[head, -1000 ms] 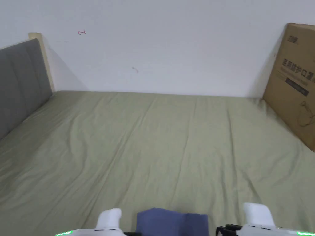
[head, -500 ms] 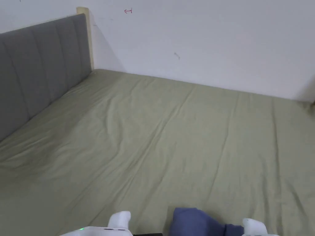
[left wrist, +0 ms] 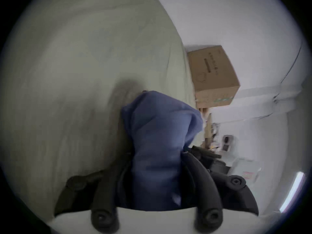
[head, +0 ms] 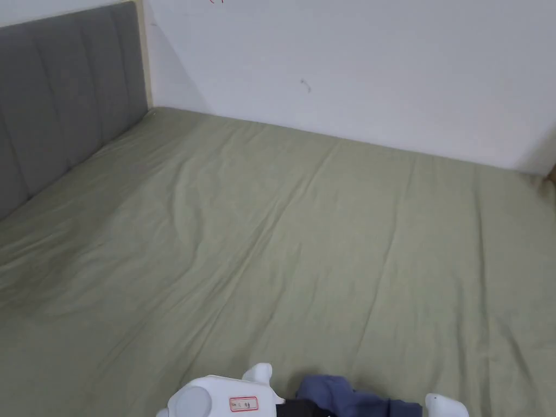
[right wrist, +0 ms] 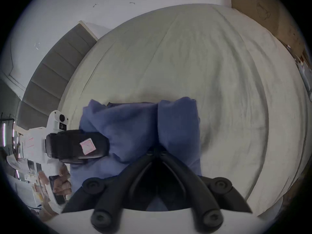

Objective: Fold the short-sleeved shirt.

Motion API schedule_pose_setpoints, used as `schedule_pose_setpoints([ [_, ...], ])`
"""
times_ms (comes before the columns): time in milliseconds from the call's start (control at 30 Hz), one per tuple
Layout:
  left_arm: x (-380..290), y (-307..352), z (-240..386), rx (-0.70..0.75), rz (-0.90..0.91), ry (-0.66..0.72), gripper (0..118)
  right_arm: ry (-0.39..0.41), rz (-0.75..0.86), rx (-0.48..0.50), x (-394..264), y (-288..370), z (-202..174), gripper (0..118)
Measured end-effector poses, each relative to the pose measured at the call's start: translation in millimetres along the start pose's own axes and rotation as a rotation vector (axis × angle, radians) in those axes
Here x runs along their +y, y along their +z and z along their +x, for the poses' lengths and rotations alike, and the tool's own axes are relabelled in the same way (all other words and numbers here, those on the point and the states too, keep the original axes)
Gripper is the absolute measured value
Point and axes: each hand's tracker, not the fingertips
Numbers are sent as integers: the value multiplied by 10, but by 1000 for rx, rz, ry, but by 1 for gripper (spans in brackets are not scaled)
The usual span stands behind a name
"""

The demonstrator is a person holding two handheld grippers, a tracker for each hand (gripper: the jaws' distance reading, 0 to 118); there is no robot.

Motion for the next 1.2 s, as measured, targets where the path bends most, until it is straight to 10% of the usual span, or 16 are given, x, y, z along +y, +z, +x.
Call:
schedule_pose_setpoints([
  [333,489,1103,99,236,38,-148,31,29,99,34,28,395,-264,0],
  [767,1811,2761,-406,1433,-88,-456,31,27,59,-59,3,328,-157,0],
  [867,1910,2873,-532,1454,-51,-423,39,16,61,-69,41,297,-130,0],
  [1000,1878,2960,-493,1482,58,-389,105,37,58,-59,42,308,-148,0],
  [1200,1641,3232,20,1265,286,-298,102,33,58,-46,-5,341,-178,0],
])
